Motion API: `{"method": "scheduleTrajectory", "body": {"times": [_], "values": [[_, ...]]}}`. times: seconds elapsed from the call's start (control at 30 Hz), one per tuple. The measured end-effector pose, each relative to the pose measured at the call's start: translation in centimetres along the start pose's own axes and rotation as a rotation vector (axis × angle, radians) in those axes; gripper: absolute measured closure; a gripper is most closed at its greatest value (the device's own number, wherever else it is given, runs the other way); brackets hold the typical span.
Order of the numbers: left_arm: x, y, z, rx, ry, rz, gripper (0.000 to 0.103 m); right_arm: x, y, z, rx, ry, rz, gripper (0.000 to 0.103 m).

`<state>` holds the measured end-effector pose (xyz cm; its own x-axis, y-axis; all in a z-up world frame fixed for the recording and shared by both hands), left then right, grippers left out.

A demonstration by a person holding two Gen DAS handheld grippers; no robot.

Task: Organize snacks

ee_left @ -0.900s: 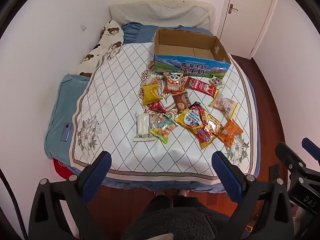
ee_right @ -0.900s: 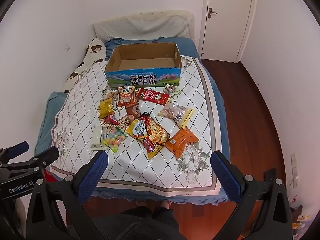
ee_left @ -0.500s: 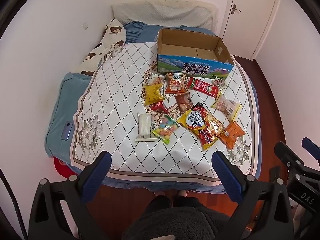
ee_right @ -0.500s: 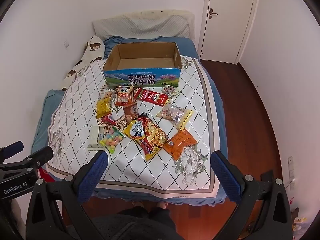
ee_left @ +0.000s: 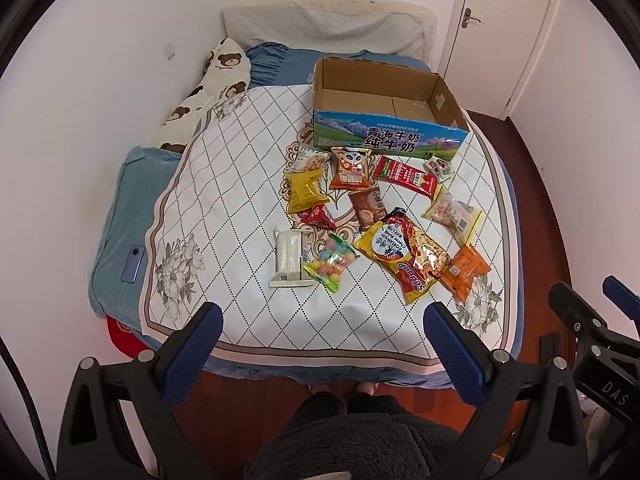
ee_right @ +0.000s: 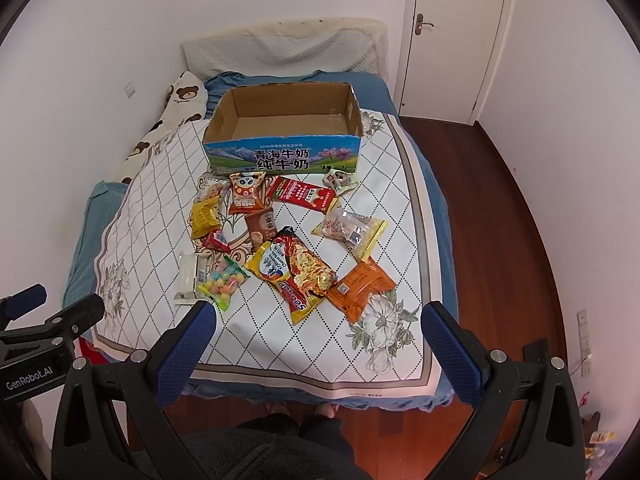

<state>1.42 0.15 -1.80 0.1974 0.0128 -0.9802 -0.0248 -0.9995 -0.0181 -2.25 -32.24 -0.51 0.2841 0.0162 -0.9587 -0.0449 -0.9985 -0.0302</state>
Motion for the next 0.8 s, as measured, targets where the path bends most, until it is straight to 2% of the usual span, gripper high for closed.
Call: {"method": "scheduleTrajectory", "body": {"times": [0.8], "values": [[-0.3, 0.26, -0.86, 0.001, -0.004, 0.006, 0.0, -0.12, 0.18, -0.72, 0.014, 0.001, -0.005, 0.0]]}}
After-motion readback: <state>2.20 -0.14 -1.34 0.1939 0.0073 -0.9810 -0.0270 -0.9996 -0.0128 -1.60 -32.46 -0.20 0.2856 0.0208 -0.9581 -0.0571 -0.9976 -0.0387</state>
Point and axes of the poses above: each gripper's, at about its wrist camera, not at the fingertips, and x roughly the way its jaws point, y to its right, z to its underside, the point moved 1 cm from there along x, roughly the way its jaws point, and after that the axes turned 14 degrees about -y, right-handed, at the moved point
